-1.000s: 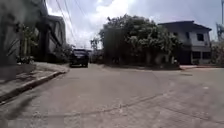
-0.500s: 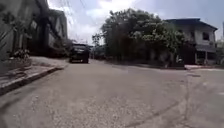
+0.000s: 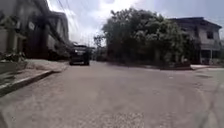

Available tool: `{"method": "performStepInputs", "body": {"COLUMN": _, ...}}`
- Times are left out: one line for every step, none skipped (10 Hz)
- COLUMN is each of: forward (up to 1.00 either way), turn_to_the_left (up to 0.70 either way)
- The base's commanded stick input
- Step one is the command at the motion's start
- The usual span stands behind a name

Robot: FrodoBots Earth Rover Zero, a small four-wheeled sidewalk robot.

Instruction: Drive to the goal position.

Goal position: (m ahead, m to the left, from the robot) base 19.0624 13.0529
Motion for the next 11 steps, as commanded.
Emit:
{"method": "performStepInputs", "body": {"forward": 0.98, "turn_to_the_left": 0.0}}
{"method": "performStepInputs", "body": {"forward": 0.98, "turn_to_the_left": 0.0}}
{"method": "performStepInputs", "body": {"forward": 0.98, "turn_to_the_left": 0.0}}
{"method": "performStepInputs", "body": {"forward": 0.98, "turn_to_the_left": 0.0}}
{"method": "performStepInputs", "body": {"forward": 0.98, "turn_to_the_left": 0.0}}
{"method": "performStepInputs", "body": {"forward": 0.98, "turn_to_the_left": 0.0}}
{"method": "performStepInputs", "body": {"forward": 0.98, "turn_to_the_left": 0.0}}
{"method": "performStepInputs", "body": {"forward": 0.98, "turn_to_the_left": 0.0}}
{"method": "performStepInputs", "body": {"forward": 0.98, "turn_to_the_left": 0.0}}
{"method": "performStepInputs", "body": {"forward": 0.98, "turn_to_the_left": 0.0}}
{"method": "performStepInputs", "body": {"forward": 0.98, "turn_to_the_left": 0.0}}
